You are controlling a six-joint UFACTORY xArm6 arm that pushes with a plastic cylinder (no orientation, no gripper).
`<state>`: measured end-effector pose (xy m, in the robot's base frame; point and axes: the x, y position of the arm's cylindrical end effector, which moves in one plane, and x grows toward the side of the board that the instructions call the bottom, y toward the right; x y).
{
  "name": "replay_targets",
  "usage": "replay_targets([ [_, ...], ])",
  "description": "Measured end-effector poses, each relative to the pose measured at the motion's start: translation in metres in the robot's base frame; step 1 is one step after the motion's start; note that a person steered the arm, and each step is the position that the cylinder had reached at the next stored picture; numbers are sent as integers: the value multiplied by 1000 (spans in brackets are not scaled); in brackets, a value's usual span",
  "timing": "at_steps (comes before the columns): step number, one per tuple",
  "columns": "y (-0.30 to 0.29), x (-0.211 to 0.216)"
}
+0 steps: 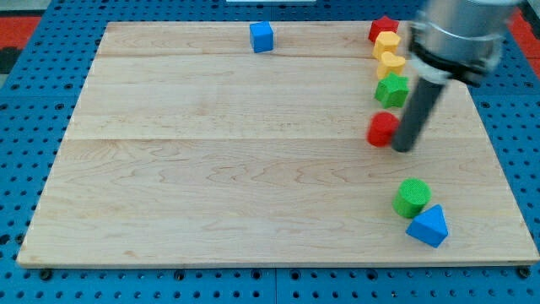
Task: Push the red circle to the bottom of the blue cube
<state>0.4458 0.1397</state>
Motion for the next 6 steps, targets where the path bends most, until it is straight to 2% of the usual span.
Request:
replay_targets([
  [2,-70,-135],
  [3,-33,-155],
  [4,-54,-182],
  [5,-79,-175],
  [6,-54,-152],
])
